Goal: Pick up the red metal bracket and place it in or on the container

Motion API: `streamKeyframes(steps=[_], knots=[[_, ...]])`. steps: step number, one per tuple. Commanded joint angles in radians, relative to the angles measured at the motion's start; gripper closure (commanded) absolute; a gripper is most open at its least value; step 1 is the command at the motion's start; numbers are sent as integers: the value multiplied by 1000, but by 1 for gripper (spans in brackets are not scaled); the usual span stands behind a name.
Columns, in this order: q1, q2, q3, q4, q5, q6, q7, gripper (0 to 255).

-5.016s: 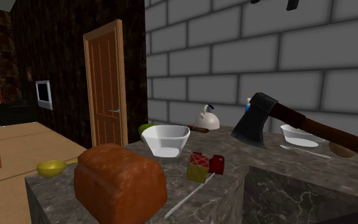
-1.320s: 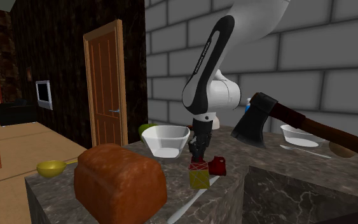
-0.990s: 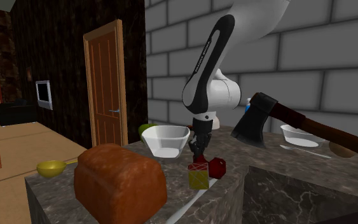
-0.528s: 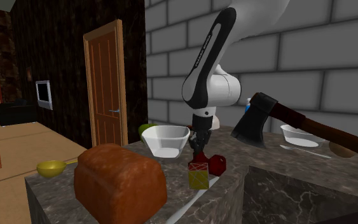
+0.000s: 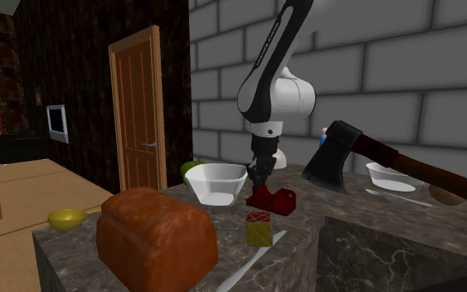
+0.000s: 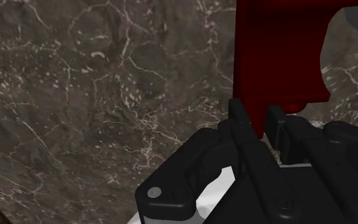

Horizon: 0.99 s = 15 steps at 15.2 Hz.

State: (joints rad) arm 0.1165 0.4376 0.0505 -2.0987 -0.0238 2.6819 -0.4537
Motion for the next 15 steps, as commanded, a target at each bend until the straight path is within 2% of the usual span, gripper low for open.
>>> streamKeyframes(steps=[1, 15], knots=[[-1, -21, 1, 1, 2, -22, -1, 255], [-7, -159, 8, 18, 13, -177, -8, 255]])
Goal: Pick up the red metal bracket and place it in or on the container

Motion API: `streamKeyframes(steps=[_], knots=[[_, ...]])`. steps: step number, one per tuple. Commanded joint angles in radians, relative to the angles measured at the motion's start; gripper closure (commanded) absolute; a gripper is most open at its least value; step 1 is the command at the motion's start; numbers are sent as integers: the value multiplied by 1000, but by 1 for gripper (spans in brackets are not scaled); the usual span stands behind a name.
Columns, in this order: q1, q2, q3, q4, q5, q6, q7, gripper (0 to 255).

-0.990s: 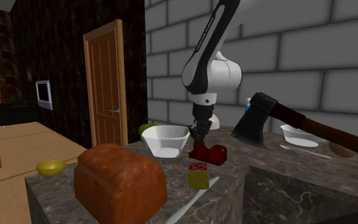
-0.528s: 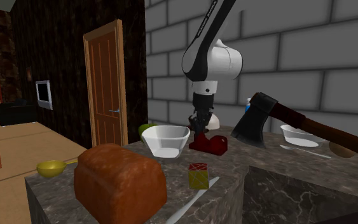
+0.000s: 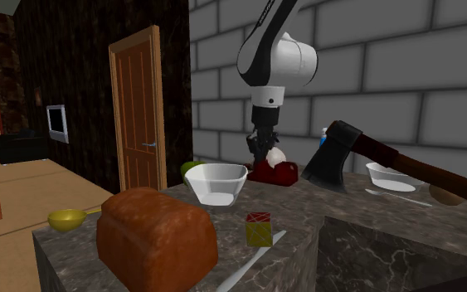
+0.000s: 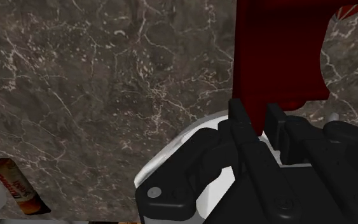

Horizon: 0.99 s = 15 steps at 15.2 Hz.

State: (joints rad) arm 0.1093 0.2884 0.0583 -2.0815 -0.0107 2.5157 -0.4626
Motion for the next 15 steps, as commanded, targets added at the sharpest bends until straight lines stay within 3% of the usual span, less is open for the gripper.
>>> streamKeyframes(steps=[1, 9, 15], knots=[[0, -18, 1, 4, 1, -22, 0, 255], [-1, -77, 3, 31, 6, -108, -2, 255], [45, 119, 12, 342, -23, -224, 65, 255]])
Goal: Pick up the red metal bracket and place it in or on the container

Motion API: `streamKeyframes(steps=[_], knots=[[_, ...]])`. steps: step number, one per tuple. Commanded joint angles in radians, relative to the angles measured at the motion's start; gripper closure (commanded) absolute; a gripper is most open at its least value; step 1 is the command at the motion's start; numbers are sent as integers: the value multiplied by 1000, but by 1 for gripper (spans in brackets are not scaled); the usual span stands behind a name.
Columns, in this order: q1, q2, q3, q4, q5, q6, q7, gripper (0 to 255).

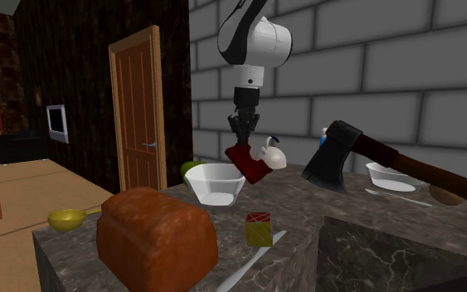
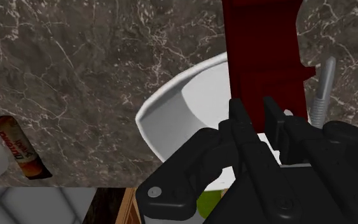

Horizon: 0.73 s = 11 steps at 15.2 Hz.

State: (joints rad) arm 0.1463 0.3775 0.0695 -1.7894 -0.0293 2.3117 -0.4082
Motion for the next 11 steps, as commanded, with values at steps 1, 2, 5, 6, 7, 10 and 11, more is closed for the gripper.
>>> streamKeyframes(steps=[1, 2, 5, 6, 7, 10, 11], knots=[[16, 65, 2, 109, -9, -44, 20, 255], [24, 102, 2, 171, -12, -68, 28, 255], [49, 224, 2, 378, -23, -154, 51, 255], [58, 270, 2, 458, -26, -187, 57, 255], [67, 320, 2, 545, -28, -225, 63, 255], [107, 593, -2, 1031, -37, -438, 75, 255], [107, 591, -3, 1013, -36, -422, 76, 255]])
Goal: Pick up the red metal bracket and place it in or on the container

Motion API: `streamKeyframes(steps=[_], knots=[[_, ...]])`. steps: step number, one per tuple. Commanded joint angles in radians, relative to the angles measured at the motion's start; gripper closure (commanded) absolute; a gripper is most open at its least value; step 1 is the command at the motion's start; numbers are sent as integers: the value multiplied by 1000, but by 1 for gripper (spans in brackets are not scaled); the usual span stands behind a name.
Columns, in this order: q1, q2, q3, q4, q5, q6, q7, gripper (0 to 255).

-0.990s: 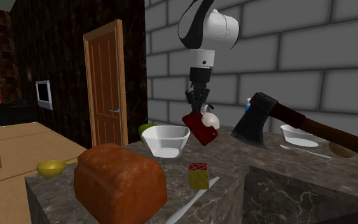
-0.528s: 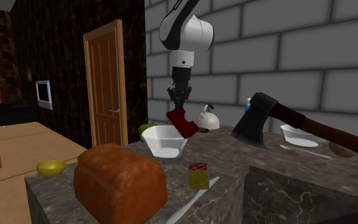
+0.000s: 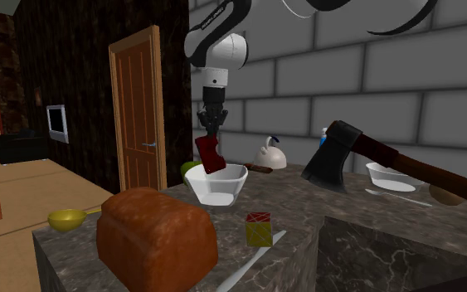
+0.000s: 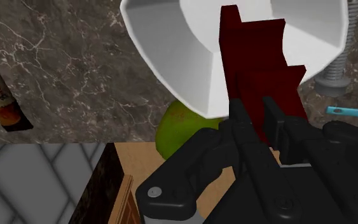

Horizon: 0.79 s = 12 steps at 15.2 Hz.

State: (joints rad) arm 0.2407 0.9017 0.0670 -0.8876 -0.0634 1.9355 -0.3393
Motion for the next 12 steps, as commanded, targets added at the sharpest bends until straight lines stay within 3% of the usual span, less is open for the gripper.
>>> streamKeyframes(steps=[1, 12], knots=[[12, 65, -1, 95, -2, -31, 7, 255], [9, 85, -3, -17, -4, 101, 11, 255]])
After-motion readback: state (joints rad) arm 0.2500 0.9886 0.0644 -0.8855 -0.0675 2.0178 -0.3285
